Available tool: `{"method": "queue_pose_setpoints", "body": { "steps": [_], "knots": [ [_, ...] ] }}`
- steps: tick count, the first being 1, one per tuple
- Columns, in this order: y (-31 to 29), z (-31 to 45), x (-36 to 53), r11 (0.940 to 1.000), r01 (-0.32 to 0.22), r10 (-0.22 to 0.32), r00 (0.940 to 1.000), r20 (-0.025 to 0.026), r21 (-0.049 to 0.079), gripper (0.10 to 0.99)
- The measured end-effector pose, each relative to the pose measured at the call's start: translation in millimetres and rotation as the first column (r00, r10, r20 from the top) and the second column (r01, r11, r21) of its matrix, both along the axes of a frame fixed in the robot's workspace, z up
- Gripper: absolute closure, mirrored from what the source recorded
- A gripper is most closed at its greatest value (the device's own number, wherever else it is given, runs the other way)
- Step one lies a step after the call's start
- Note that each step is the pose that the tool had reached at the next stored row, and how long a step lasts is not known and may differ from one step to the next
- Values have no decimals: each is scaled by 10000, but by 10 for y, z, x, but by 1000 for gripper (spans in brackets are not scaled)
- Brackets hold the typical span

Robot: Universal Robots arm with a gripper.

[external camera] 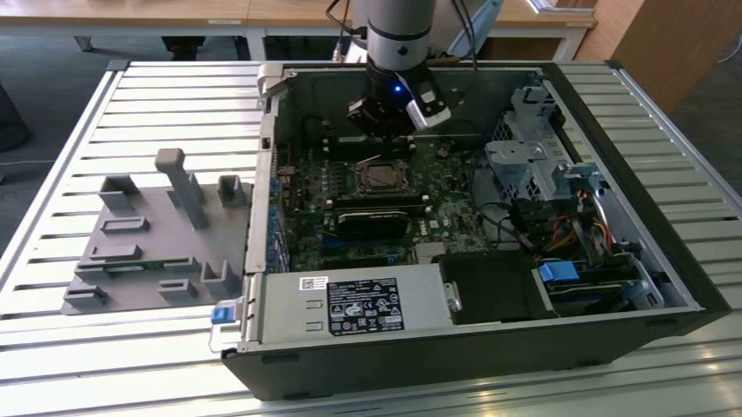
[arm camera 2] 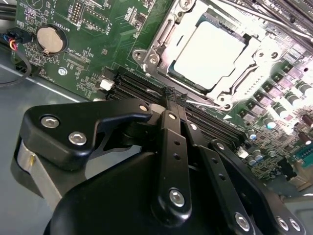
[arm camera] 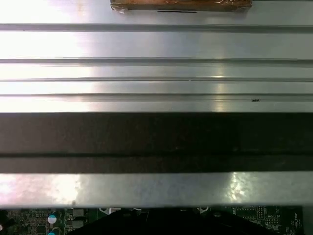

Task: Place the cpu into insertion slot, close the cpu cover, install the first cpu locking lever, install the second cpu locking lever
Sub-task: 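Install the first cpu locking lever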

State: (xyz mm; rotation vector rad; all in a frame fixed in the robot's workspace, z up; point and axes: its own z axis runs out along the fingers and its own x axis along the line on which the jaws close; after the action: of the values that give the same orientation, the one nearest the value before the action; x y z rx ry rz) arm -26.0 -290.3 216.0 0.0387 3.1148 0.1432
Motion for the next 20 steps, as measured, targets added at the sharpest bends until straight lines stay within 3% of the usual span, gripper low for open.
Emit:
{"method": "queue_pose_setpoints", "body": {
  "steps": [20],
  "knots": [
    [7, -128, 46, 10000, 52, -52, 10000, 0, -9, 980]
  ]
}}
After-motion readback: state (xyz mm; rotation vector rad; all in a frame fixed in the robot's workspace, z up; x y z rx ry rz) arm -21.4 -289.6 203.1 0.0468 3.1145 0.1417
